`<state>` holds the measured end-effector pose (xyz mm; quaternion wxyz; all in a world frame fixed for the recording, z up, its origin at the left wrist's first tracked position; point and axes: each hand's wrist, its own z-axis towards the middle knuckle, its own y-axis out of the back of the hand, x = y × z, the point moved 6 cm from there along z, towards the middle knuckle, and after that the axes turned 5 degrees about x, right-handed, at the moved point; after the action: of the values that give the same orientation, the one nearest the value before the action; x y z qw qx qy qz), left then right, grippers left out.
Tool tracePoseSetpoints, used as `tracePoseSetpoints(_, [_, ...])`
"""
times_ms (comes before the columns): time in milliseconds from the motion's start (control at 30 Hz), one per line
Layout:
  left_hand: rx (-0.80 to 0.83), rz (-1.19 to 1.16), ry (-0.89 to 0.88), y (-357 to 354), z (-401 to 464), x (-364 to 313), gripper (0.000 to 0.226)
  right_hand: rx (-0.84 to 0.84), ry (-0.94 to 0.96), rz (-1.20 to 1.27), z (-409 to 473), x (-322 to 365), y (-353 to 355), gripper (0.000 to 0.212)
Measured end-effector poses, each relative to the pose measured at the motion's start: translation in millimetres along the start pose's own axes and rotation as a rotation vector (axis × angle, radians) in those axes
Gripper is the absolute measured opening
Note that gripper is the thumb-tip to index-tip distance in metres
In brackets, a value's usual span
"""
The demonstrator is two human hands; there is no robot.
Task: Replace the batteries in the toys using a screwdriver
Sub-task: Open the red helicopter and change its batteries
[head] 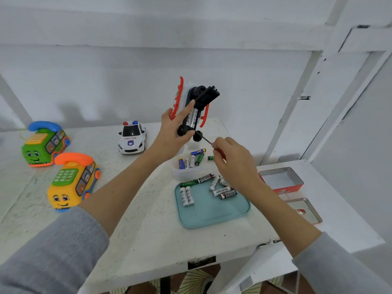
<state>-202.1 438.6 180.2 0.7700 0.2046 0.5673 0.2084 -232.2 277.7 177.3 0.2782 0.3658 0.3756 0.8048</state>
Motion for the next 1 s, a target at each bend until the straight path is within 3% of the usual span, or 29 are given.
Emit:
tracePoseSetpoints(133, [-0.028,-0.052,0.013,1,3,-3,0.067,-0.041,0.005,-0.001,-3,3,-10,0.021])
tracePoseSetpoints(367, [-0.044,-0.093,0.015,5,8,-1,0.068,-0.059,0.020,0.068,-2,1,-15,0.016])
tracePoseSetpoints(633, [0.050,0.004,0.022,14,13,9,0.068,-0.152,-0.020,0.068,15,-18,17,0.011])
tracePoseSetpoints(833, [0.120,0.078,0.029,22,23,11,0.069,-0.039,-0.116,-0.061,56,-34,33,0.024])
tracePoseSetpoints(1000, [0.167,0.156,-0.017,23,29,11,0.069,0.008,-0.098,-0.120,72,-33,34,0.022])
